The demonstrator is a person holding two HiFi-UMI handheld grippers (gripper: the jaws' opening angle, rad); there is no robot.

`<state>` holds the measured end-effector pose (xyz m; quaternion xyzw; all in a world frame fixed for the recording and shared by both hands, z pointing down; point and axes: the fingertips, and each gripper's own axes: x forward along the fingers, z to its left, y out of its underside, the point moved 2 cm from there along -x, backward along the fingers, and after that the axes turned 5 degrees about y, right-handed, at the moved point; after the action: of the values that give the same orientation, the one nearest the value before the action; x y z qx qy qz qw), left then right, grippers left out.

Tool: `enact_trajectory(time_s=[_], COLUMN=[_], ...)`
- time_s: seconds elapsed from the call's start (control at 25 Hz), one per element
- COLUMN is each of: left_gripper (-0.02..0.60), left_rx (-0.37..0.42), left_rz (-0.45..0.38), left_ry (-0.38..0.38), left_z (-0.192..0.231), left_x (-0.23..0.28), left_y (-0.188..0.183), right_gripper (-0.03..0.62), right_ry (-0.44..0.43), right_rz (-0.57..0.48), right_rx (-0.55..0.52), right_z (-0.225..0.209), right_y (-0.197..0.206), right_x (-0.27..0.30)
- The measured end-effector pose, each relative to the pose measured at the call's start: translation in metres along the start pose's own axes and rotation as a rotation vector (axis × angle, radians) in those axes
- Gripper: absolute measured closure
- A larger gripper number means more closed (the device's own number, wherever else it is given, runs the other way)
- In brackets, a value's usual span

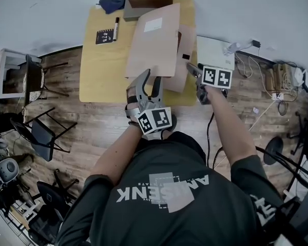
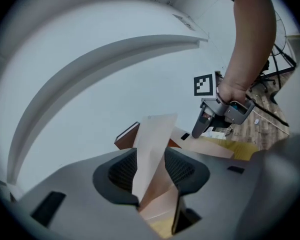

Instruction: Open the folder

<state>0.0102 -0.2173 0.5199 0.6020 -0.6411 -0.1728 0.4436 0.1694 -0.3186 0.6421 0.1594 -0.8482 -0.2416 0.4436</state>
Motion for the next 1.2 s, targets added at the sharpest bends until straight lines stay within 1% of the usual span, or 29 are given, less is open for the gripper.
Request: enact_trajectory(time_s=[0.12,0.2,0.28,0.36,0.56,0.84,1.08,1.2], left_gripper=[0.447,0.486,0.489,0.549,0.566,0.577,0.577,0.577], left_rx=[-0.033,-0.039,-0.048,-0.055,-0.084,-0.189,-0.336,-0.397], left_rz=[0.037,0.035,0.028,0.025,0.036,0.059,0.087,0.101], left_ry=[-0.032,-0.032,-0.028,-0.025,-0.014,-0.034,-0.053,-0.048], left_z=[0.007,0.013,0.017,0.021,0.033,0.072,0.112,0.131], left_x=[0.008,0.011,0.01,0.008,0.002,-0.014,-0.037,-0.045], left_y=[0.009,0.009,0.009,0.01,0.018,0.036,0.065,0.083], right_gripper=[0.342,0.342,0.342,0.342,0.342,0.342,0.342,0.342], right_ry=[-0.003,-0.001,-0.001,-0.001,0.0,0.016,0.041,0.067], right_rz=[0.01,0.01,0.008,0.01,0.011,0.006,0.016,0.012], right_rx=[-0.007,-0.007,-0.003,-0.004,0.01,0.033,0.059,0.065], right_z=[0.003,0.004,0.003,0.003,0.002,0.002,0.004,0.005], right_y=[0.001,0.0,0.0,0.0,0.0,0.0,0.007,0.007], right_x=[0.0,0.0,0.0,0.001,0.002,0.0,-0.004,-0.008])
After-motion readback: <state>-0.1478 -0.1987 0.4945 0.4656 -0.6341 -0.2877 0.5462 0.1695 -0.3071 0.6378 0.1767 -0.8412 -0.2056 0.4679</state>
